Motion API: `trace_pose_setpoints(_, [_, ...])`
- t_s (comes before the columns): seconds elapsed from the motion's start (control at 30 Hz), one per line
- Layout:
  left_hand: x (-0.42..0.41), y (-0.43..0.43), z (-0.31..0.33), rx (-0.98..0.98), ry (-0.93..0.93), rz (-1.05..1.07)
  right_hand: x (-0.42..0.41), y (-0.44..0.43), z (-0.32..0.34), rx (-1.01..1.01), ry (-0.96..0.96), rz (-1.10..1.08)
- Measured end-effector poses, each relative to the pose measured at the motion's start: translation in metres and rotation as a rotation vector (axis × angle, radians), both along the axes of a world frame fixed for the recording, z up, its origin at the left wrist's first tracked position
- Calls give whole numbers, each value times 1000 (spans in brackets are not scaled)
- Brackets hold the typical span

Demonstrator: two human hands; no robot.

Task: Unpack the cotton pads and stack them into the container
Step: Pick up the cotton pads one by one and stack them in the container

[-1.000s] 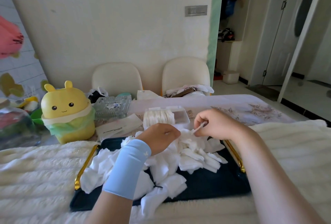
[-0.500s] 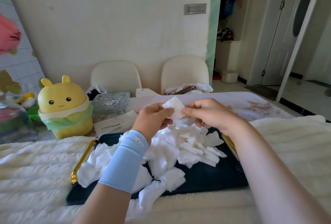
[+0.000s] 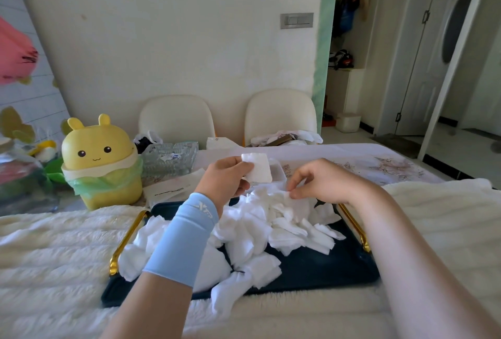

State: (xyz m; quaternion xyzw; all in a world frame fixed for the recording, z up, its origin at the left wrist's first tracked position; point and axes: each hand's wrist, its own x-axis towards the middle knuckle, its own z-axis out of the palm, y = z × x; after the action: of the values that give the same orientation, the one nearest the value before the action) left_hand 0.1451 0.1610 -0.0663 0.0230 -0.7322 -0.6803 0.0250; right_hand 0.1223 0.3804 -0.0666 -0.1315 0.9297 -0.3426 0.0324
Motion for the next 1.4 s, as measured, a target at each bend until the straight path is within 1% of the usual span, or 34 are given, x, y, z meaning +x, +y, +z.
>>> trace_pose_setpoints(0.07, [0,-2,0,-24,8,14,1,3,3,-62,-6,5])
trace_pose_setpoints(0.13, [-1,-4,0,-32,20,33,3,3,3,-93,-32,50])
trace_pose_setpoints(0.2, [-2,-5,0,-36,26,54,4,0,2,-122,-19,65])
trace_pose_setpoints(0.3, [-3,-8,-1,-50,48,82,5,-10,9,-246,146,-26])
trace_pose_setpoints(0.33, [-4,-9,-1,-43,56,90,7,-15,13,-324,190,-41])
trace_pose_setpoints(0.37, [-4,-11,-1,-34,65,99,9,-20,17,-423,193,-36])
trace_pose_setpoints(0.43, [-3,-15,1,-34,85,127,13,-31,20,-581,99,12])
trace_pose_setpoints(0.47, [-3,-17,3,-37,93,144,16,-38,19,-589,33,40])
trace_pose_setpoints(0.5, [-2,-20,4,-35,97,162,19,-46,16,-542,-22,63])
trace_pose_setpoints(0.57, [-2,-28,7,1,82,218,20,-59,5,-324,-45,63])
trace_pose_setpoints(0.63, [0,-37,9,50,59,265,19,-68,-6,-113,39,11])
trace_pose_setpoints(0.67, [2,-40,9,66,48,270,19,-69,-8,-51,107,-10])
trace_pose_setpoints(0.73, [7,-45,9,64,32,246,20,-68,-6,6,235,-3])
trace_pose_setpoints(0.77, [10,-44,7,37,30,225,20,-67,-2,2,272,20])
trace_pose_setpoints(0.87, [18,-41,0,-103,43,170,27,-64,9,2,280,92])
trace_pose_setpoints(1.0, [25,-38,-5,-161,53,186,37,-71,13,237,214,162])
trace_pose_setpoints(1.1, [26,-37,-5,-179,66,203,37,-80,3,414,224,182])
trace_pose_setpoints(1.23, [26,-38,-5,-189,90,207,36,-81,1,416,188,184])
trace_pose_setpoints(1.33, [27,-40,-4,-187,96,207,35,-81,1,419,220,179])
trace_pose_setpoints(1.4, [27,-42,-4,-188,94,213,33,-80,0,377,238,191])
